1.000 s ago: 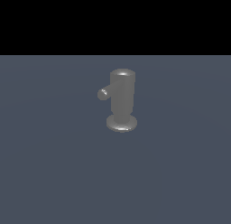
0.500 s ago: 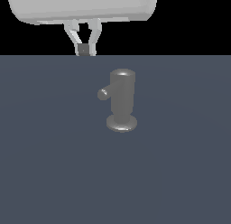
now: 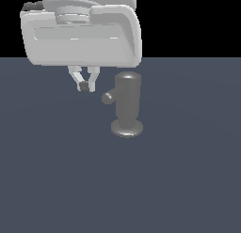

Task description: Turn on the faucet by rotating a designated handle.

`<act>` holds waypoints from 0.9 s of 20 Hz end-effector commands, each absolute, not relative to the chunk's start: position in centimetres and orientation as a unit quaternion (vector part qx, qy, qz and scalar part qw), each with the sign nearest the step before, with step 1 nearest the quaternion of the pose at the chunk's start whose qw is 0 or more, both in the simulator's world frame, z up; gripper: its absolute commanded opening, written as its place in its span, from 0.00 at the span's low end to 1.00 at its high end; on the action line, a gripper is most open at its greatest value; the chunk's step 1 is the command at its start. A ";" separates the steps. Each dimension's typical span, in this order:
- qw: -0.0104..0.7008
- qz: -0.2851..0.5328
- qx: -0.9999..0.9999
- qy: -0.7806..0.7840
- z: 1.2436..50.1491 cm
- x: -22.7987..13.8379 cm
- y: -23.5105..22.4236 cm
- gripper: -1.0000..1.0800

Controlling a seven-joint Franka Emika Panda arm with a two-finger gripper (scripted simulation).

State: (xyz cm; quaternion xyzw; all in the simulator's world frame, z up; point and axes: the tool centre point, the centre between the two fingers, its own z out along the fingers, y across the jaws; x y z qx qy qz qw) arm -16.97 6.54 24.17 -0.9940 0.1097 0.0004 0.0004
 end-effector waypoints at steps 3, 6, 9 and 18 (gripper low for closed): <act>0.001 0.000 -0.993 0.116 22.7 -16.3 7.0 0.00; 0.001 0.000 -0.993 0.118 22.1 -16.1 7.1 0.00; 0.000 0.000 -0.993 0.119 21.9 -15.9 7.2 0.00; 0.000 0.000 -0.993 0.119 21.9 -16.1 5.1 0.00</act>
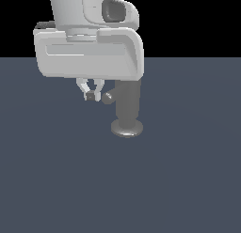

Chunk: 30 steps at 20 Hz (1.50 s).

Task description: Turn on the faucet by rotating a designated handle.

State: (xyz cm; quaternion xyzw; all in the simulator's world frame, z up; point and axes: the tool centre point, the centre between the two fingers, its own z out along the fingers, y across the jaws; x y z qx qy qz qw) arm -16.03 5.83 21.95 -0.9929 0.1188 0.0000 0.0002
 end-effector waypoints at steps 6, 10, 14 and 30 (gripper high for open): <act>0.000 0.000 -0.993 0.119 21.9 -16.3 2.0 0.00; 0.000 0.000 -0.993 0.119 21.9 -16.5 -0.1 0.00; 0.000 0.000 -0.993 0.119 21.9 -16.6 -2.2 0.00; -0.003 -0.022 -0.994 0.104 23.6 -15.6 -8.1 0.00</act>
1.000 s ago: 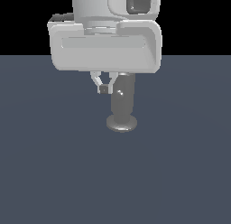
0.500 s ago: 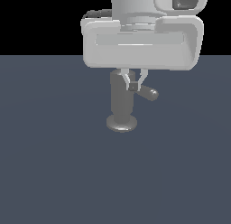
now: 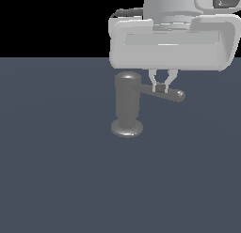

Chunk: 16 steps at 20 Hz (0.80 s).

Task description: Turn on the faucet by rotating a designated handle.

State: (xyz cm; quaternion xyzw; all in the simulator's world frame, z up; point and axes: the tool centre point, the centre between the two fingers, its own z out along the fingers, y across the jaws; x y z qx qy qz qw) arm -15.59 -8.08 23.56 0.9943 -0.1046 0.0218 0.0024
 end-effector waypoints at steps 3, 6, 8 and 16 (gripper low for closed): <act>0.003 0.021 0.994 -0.105 23.5 -14.9 -9.0 0.00; 0.002 0.019 0.994 -0.106 23.4 -14.2 -10.0 0.00; 0.002 0.018 0.994 -0.107 23.3 -13.8 -10.6 0.00; 0.002 0.014 0.994 -0.110 23.1 -12.1 -13.1 0.00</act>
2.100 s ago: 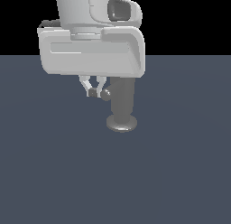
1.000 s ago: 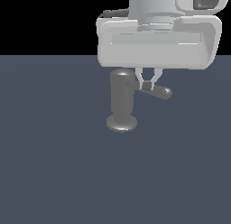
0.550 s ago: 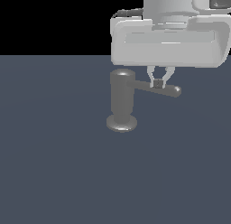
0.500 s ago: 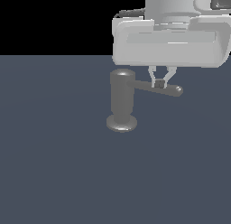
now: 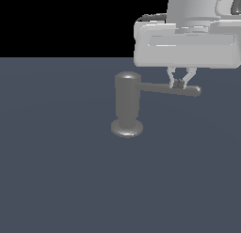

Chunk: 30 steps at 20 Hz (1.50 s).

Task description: Turn on the faucet by rotating a designated handle.

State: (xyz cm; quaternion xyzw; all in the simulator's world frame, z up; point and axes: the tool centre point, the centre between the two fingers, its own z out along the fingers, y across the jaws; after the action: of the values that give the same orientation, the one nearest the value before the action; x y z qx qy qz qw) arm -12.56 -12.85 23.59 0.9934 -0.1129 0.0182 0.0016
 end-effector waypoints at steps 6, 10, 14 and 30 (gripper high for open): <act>0.002 0.012 0.994 -0.112 22.9 -10.8 -14.9 0.00; 0.001 0.010 0.994 -0.113 22.7 -10.0 -16.1 0.00; 0.001 0.008 0.993 -0.114 22.6 -9.2 -17.3 0.00; 0.000 0.001 0.993 -0.119 22.0 -6.1 -21.9 0.00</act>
State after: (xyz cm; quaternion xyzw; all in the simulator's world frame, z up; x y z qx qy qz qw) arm -4.94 -19.50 23.61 0.9950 -0.0986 0.0166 -0.0001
